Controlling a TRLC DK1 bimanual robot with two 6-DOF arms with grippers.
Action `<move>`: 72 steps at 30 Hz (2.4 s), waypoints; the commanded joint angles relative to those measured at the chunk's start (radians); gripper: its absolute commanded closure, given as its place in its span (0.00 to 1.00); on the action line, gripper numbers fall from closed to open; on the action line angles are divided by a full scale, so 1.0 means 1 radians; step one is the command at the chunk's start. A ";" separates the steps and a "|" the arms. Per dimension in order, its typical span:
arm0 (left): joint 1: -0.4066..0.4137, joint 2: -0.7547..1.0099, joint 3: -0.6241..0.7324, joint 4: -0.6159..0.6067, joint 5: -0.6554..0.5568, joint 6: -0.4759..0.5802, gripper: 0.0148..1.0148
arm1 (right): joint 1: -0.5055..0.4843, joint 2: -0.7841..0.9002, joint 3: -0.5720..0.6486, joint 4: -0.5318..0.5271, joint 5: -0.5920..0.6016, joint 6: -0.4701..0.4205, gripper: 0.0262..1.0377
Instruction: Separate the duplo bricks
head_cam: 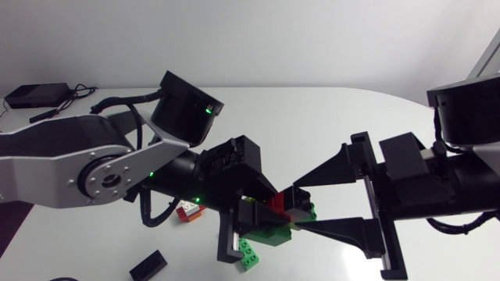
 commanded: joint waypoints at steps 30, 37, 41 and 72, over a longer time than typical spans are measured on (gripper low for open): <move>0.009 -0.056 -0.024 -0.005 -0.049 0.076 0.83 | -0.061 0.072 0.078 -0.092 -0.128 -0.002 0.94; 0.038 -0.046 -0.015 -0.013 -0.030 0.069 0.83 | -0.061 -0.005 0.046 -0.060 -0.085 0.013 0.95; 0.042 -0.046 -0.010 -0.019 -0.030 0.067 0.83 | -0.061 -0.013 0.045 -0.057 -0.070 0.013 0.95; 0.131 -0.051 0.063 -0.022 -0.058 0.049 0.82 | -0.404 0.295 -0.282 0.213 0.283 -0.401 0.94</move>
